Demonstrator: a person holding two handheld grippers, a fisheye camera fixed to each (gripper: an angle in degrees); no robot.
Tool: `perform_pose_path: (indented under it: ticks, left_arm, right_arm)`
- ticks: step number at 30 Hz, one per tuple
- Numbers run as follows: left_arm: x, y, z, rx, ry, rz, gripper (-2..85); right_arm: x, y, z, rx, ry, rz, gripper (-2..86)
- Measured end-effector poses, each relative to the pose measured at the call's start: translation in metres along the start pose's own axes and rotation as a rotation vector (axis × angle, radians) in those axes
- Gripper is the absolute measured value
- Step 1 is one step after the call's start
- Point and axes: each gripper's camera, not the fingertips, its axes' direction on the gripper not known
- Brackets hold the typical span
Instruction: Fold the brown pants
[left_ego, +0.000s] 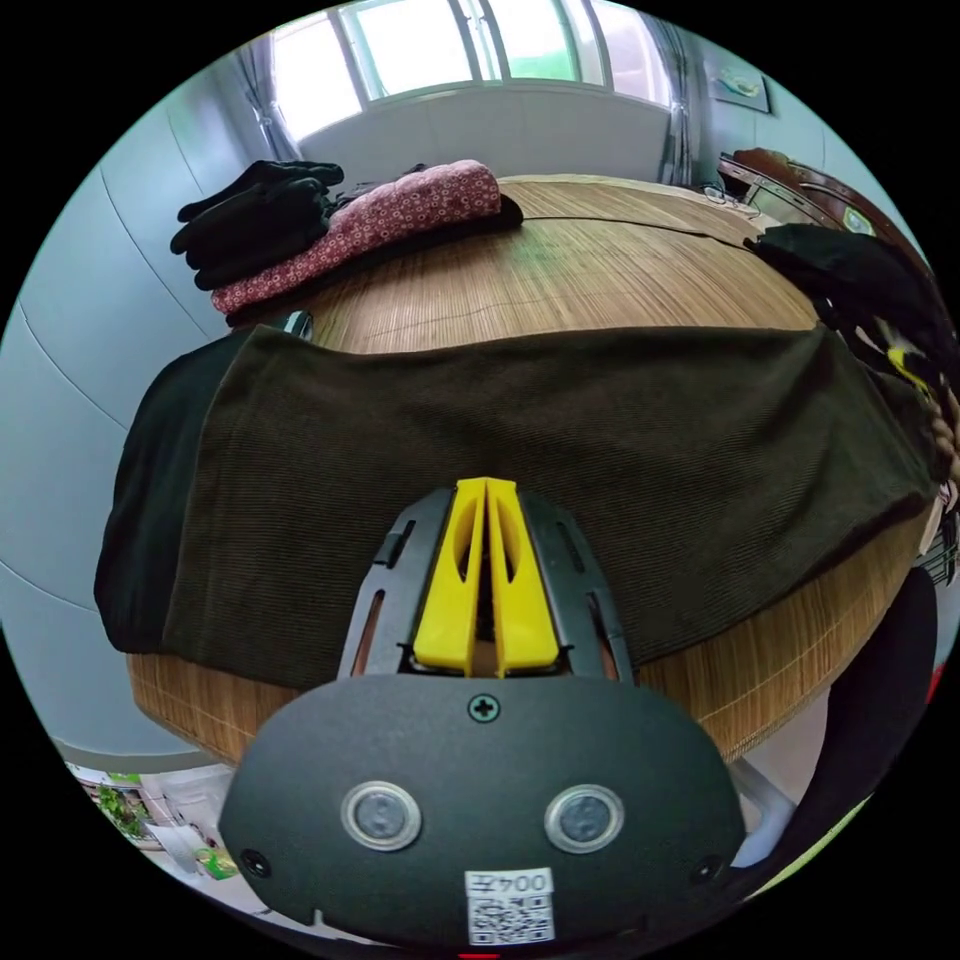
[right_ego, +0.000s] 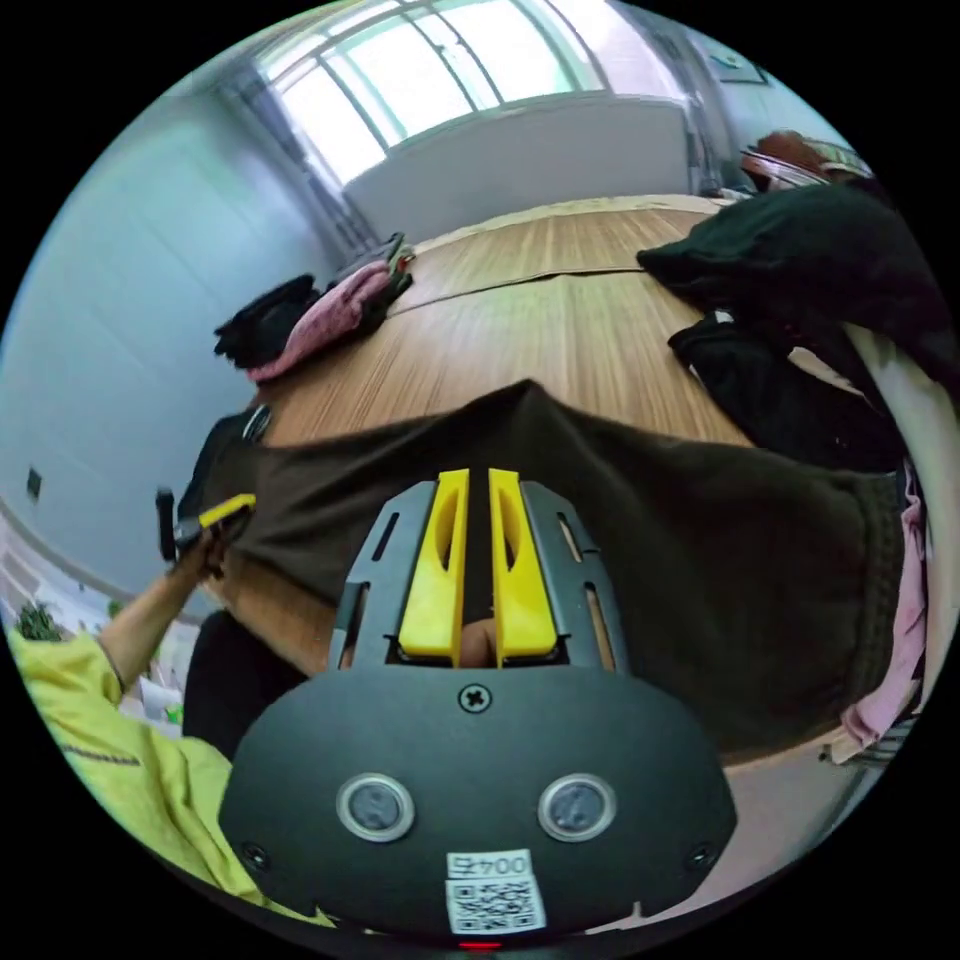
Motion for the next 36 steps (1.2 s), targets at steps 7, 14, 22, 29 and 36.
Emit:
perform_pose_path:
  ticks: [7, 14, 22, 29, 36]
  left_arm:
    - [-0.014, 0.022, -0.003, -0.021, -0.085, -0.021, 0.7]
    - [-0.027, 0.019, -0.056, 0.109, 0.061, -0.124, 0.7]
    - [0.03, 0.045, -0.07, 0.089, 0.044, 0.068, 0.7]
    - [0.054, 0.111, -0.074, 0.034, 0.097, 0.059, 0.7]
    - [0.035, 0.137, -0.071, 0.116, 0.132, -0.013, 1.5]
  right_arm:
    - [-0.08, 0.115, 0.041, -0.335, 0.175, -0.308, 7.7]
    - [-0.082, 0.122, -0.021, -0.047, 0.16, -0.232, 8.6]
    - [-0.088, 0.137, 0.001, -0.158, 0.358, -0.109, 1.5]
    - [-0.132, 0.189, -0.001, -0.176, 0.347, -0.111, 1.5]
    - [-0.146, 0.222, 0.02, -0.196, 0.379, -0.126, 0.6]
